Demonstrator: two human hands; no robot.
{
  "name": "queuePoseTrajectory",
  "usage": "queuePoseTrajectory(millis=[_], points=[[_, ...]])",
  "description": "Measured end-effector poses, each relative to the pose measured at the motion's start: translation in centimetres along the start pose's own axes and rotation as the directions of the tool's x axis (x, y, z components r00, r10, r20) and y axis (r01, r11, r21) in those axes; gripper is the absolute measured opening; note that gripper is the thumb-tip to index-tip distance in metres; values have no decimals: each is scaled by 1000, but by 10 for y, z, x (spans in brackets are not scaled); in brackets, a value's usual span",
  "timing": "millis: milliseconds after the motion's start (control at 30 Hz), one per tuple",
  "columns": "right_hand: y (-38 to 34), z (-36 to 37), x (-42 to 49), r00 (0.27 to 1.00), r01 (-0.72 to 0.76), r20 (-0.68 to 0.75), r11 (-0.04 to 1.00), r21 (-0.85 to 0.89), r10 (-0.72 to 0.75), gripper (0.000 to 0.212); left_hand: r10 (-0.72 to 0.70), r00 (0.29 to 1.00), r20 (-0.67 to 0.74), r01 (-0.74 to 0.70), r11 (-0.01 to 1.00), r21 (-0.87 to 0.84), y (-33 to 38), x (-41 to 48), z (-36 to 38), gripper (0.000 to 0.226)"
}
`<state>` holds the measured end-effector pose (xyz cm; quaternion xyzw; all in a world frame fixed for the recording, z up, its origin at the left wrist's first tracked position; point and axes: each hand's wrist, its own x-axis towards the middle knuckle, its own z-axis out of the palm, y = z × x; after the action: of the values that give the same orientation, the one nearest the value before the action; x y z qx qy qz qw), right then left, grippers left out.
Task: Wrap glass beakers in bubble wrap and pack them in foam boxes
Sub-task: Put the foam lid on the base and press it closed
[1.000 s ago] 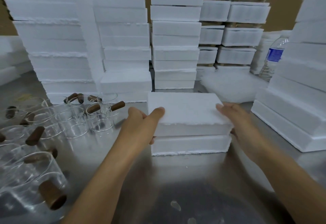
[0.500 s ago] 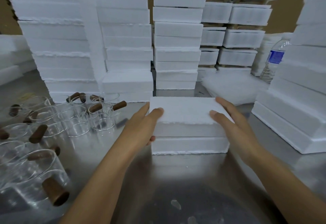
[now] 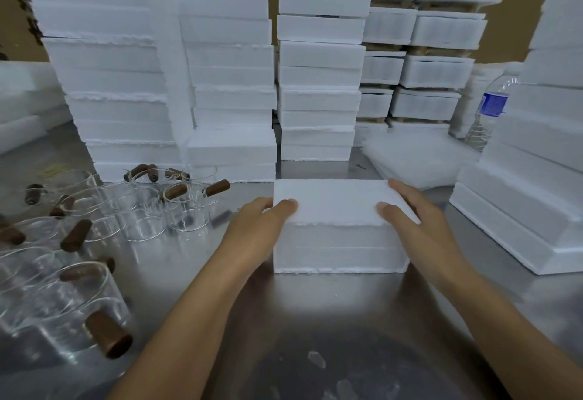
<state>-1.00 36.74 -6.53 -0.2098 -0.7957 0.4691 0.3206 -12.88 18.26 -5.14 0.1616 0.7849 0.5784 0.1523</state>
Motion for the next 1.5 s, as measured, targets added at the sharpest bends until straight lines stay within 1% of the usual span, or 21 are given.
queuePoseTrajectory(millis=[67,100,133,167,200,233,267,300,333,367,400,500,600,667,767,833,933,1167,1333,1433,1500], points=[[2,0,-1,1000,-15,27,1000,0,15,46,2,1000,4,-2,1000,-23,-4,-2,3,32],[1,1,-2,1000,-14,10,1000,-4,14,44,2,1000,-3,-2,999,-47,-6,-3,5,38],[-1,2,-4,998,26,-48,999,-39,-28,43,7,1000,-23,-9,997,-73,-8,-5,7,43],[-5,2,-8,978,139,-139,982,-131,-157,42,20,998,-55,-25,995,-95,-10,-6,9,46],[-11,2,-11,918,293,-190,917,-271,-349,41,34,996,-88,-44,993,-113,-11,-6,12,46],[-16,2,-14,822,440,-169,794,-419,-544,42,44,993,-114,-58,990,-131,-12,-6,14,44],[-18,4,-17,723,550,-81,643,-533,-686,45,48,990,-129,-69,985,-159,-12,-6,17,41],[-19,8,-21,654,614,37,501,-610,-755,49,46,990,-134,-72,978,-197,-13,-6,18,38],[-20,14,-24,633,639,153,400,-658,-759,56,37,990,-134,-69,967,-244,-13,-6,20,40],[-20,22,-26,650,636,239,344,-691,-721,63,17,991,-133,-56,955,-291,-13,-5,20,44],[-19,29,-28,686,617,288,324,-717,-668,69,-6,991,-137,-41,942,-333,-14,-5,20,47],[-19,38,-20,773,557,328,336,-759,-543,74,-51,985,-163,-20,912,-409,-16,-2,19,50],[-15,38,2,820,522,325,381,-763,-472,71,9,979,-202,-80,935,-345,-18,0,22,38],[-13,42,22,862,478,334,393,-785,-382,70,63,974,-217,-128,944,-304,-20,0,25,30],[-7,53,55,903,408,311,368,-835,-296,68,153,974,-167,-184,965,-188,-25,-2,30,25],[-5,62,76,922,369,282,382,-848,-265,67,194,971,-141,-211,970,-123,-30,0,32,21],[-2,79,102,938,332,251,420,-845,-238,68,208,970,-127,-221,971,-96,-33,4,35,21],[6,107,148,949,292,217,383,-876,-228,69,241,963,-120,-246,969,-25,-33,16,42,24],[13,111,156,945,302,237,319,-899,-226,67,224,967,-123,-225,974,5,-30,18,44,23],[17,110,156,944,311,251,325,-893,-214,70,222,966,-131,-219,975,35,-28,17,45,23],[14,112,150,933,337,265,334,-880,-244,75,218,964,-155,-216,976,29,-28,16,44,23]])
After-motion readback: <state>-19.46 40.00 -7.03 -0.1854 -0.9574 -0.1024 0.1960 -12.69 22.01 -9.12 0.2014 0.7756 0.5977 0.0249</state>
